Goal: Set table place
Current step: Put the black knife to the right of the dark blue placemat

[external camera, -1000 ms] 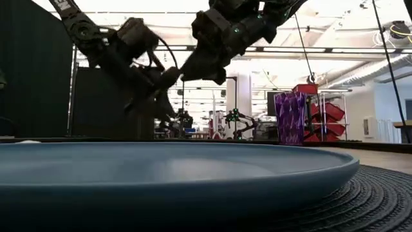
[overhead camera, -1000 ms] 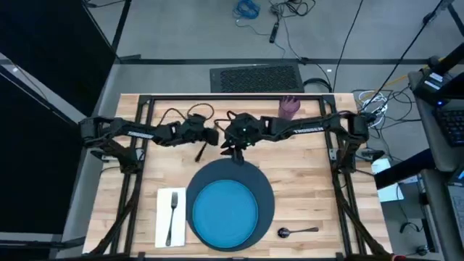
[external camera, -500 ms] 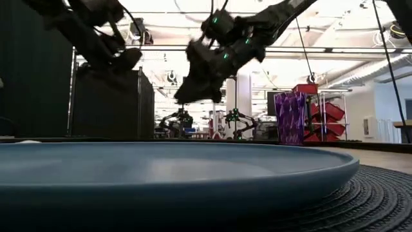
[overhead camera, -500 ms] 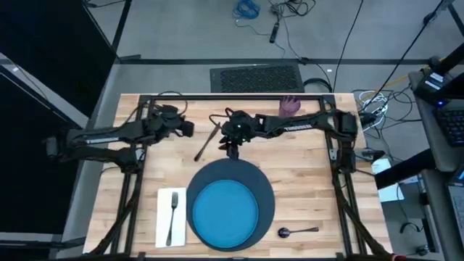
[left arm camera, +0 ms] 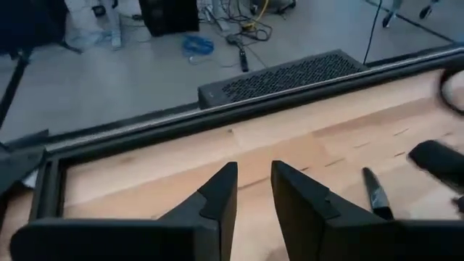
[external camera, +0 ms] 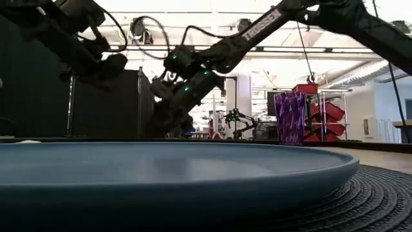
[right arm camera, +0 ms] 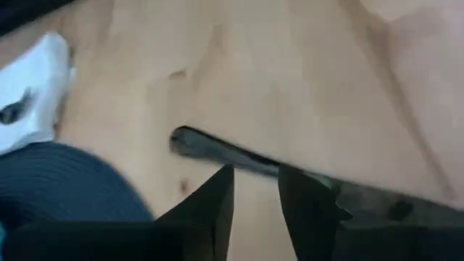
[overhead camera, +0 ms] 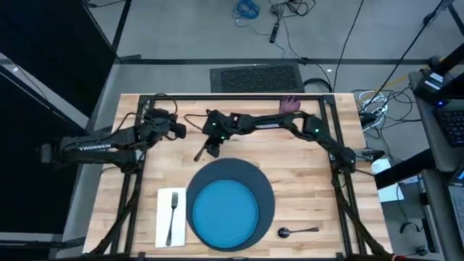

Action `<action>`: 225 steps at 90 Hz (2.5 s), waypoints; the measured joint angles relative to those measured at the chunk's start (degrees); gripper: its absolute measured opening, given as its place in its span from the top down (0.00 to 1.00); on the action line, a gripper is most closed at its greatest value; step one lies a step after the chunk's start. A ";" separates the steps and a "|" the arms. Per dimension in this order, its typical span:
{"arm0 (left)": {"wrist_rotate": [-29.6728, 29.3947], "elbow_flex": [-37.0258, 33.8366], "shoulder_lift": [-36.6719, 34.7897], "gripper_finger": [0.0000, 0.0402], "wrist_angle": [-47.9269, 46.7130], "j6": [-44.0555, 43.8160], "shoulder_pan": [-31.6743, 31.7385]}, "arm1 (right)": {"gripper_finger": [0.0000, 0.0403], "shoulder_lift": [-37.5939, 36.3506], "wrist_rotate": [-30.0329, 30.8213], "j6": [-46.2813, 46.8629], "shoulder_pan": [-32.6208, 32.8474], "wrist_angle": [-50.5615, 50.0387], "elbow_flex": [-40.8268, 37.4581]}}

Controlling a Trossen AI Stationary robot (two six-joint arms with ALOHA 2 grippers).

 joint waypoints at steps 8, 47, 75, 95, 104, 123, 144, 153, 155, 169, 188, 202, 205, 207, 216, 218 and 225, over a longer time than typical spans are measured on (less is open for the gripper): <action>0.27 0.00 -0.02 0.82 0.44 0.88 0.04 | 0.81 2.09 0.10 -0.15 -0.02 -1.14 3.73; 2.58 0.00 -0.07 0.82 3.10 4.12 0.02 | 0.99 3.28 3.29 -2.38 -0.02 -6.96 5.08; 4.33 0.00 -0.07 0.82 3.11 3.84 0.02 | 1.00 2.80 2.91 -5.18 0.00 -15.39 5.38; 5.26 0.02 -0.07 0.82 3.09 4.17 0.02 | 1.00 2.10 2.95 -9.43 0.07 -26.01 5.50; 5.30 0.02 -0.07 0.82 3.09 4.18 0.02 | 1.00 1.50 2.98 -9.75 0.07 -27.21 5.27; 5.60 0.04 -0.13 0.82 3.20 4.12 0.02 | 1.00 -1.87 2.18 -6.92 0.00 -26.92 4.40; 6.56 0.07 -0.79 0.82 6.39 5.61 0.02 | 0.95 -4.98 1.68 -4.72 0.00 -16.41 4.77; 8.02 0.07 -1.27 0.82 6.30 5.58 -0.01 | 0.93 -3.76 1.78 -6.65 0.10 -12.88 4.73; 8.23 0.07 -1.42 0.82 6.23 5.58 -0.01 | 0.94 -3.45 1.73 -6.93 0.13 -12.51 4.80; 8.25 0.07 -1.86 0.82 6.15 5.59 -0.05 | 0.99 -0.85 1.72 -7.49 0.15 -9.90 4.89; 8.25 0.07 -1.86 0.82 6.02 5.61 -0.05 | 1.00 0.94 5.60 -9.51 0.00 -7.87 4.93; 8.25 0.07 -1.86 0.82 6.03 5.61 -0.05 | 1.00 1.23 7.46 -9.44 -0.72 -9.31 4.94; 8.25 0.07 -1.86 0.82 6.03 5.63 -0.05 | 1.00 1.28 7.65 -9.46 -0.92 -10.49 4.97; 8.25 0.07 -1.86 0.82 6.04 5.63 -0.05 | 1.00 1.38 7.71 -9.44 -1.07 -11.24 4.97; 8.25 0.07 -1.86 0.82 6.06 5.63 -0.05 | 1.00 1.57 7.65 -9.26 -1.56 -13.98 4.94; 8.25 0.07 -1.86 0.82 6.04 5.64 -0.05 | 1.00 1.50 7.79 -9.30 -1.57 -14.63 4.97; 8.25 0.07 -1.86 0.82 6.04 5.65 -0.05 | 1.00 1.49 7.85 -9.46 -1.85 -15.22 4.97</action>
